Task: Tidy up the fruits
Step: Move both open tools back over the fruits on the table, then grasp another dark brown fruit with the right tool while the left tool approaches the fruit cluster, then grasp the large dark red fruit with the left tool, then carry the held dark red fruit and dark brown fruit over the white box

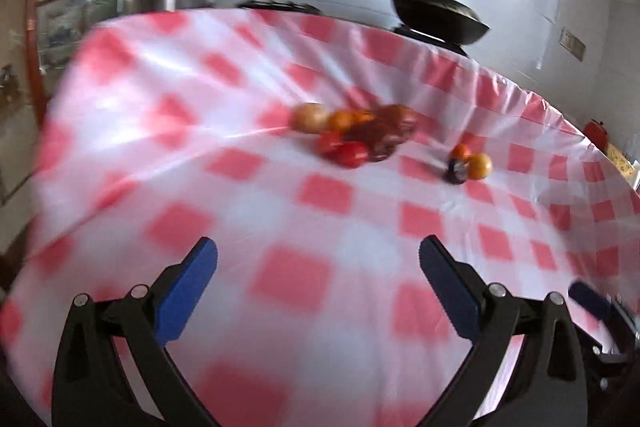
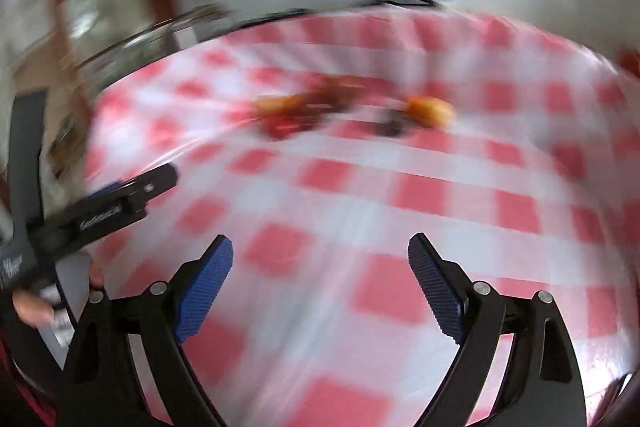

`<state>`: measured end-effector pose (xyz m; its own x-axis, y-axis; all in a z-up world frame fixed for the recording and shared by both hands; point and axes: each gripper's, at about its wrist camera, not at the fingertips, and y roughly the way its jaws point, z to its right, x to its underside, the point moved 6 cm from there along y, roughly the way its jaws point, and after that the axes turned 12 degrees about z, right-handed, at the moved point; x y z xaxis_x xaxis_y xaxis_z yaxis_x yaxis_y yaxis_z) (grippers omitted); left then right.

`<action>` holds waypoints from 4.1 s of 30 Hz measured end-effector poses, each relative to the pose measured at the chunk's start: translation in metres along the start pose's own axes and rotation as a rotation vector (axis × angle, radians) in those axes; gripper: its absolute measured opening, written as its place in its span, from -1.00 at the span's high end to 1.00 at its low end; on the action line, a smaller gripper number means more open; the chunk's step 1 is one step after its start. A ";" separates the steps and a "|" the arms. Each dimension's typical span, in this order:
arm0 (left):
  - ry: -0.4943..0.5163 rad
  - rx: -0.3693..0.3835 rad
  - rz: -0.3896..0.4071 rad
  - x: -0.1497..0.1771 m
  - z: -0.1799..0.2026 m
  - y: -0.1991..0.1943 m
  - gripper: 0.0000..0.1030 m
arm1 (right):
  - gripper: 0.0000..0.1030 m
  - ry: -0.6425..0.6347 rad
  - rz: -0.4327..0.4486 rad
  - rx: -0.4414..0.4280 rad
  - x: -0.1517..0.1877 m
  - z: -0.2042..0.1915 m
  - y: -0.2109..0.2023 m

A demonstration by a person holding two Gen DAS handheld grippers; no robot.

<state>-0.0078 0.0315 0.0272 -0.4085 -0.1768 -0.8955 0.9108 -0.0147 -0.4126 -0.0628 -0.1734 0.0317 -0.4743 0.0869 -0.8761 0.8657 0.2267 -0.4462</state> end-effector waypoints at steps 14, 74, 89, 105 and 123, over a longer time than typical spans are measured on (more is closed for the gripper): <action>-0.269 0.108 0.075 -0.052 0.037 0.130 -0.96 | -0.68 0.262 0.022 0.123 -0.022 0.091 0.072; 0.466 0.425 -0.160 -0.054 0.089 0.216 -0.96 | 0.17 0.296 -0.045 0.042 -0.066 0.091 0.224; 0.514 0.369 -0.220 -0.033 0.094 0.224 -0.77 | 0.17 0.300 -0.049 0.042 -0.066 0.092 0.226; 0.431 0.238 -0.108 -0.041 0.095 0.215 -0.20 | 0.17 0.307 -0.046 0.028 -0.065 0.092 0.227; 0.163 0.118 0.026 -0.013 0.073 0.080 -0.20 | 0.17 0.323 -0.041 0.007 -0.065 0.095 0.226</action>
<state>0.0744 -0.0388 0.0180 -0.3804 -0.0169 -0.9247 0.9179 -0.1296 -0.3752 0.1787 -0.2200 -0.0300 -0.5336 0.3816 -0.7547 0.8457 0.2297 -0.4818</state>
